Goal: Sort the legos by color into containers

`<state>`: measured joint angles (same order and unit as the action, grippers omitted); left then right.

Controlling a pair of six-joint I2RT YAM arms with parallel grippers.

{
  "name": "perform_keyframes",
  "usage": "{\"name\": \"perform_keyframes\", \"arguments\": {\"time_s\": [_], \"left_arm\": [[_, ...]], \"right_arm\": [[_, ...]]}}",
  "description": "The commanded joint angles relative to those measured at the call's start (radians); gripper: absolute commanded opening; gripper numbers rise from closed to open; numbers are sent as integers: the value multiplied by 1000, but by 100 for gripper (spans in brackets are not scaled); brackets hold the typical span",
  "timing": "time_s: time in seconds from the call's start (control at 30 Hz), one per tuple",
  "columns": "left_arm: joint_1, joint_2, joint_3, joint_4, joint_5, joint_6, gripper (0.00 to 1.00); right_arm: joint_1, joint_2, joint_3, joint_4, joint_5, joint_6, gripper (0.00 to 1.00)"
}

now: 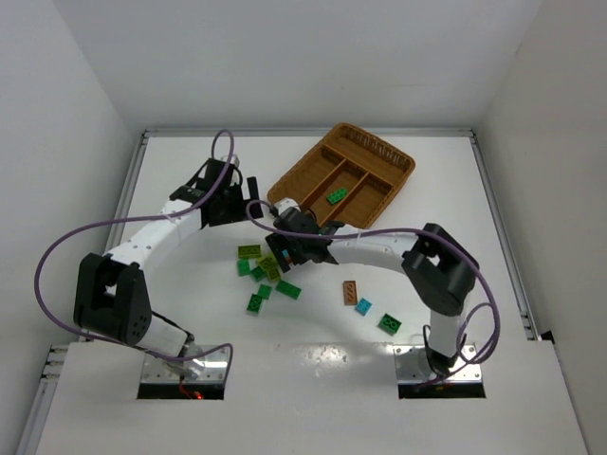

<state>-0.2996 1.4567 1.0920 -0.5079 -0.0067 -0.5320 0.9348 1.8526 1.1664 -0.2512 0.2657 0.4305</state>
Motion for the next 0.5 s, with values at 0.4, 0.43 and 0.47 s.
{"name": "perform_keyframes", "arguments": {"time_s": [0.4, 0.43, 0.47], "left_arm": [[7, -21, 39, 6, 5, 12, 100], [7, -21, 39, 6, 5, 12, 100], [7, -21, 39, 6, 5, 12, 100]], "right_arm": [[-43, 149, 110, 82, -55, -65, 78], [-53, 149, 110, 98, -74, -65, 78], [-53, 149, 101, 110, -88, -79, 76]]}}
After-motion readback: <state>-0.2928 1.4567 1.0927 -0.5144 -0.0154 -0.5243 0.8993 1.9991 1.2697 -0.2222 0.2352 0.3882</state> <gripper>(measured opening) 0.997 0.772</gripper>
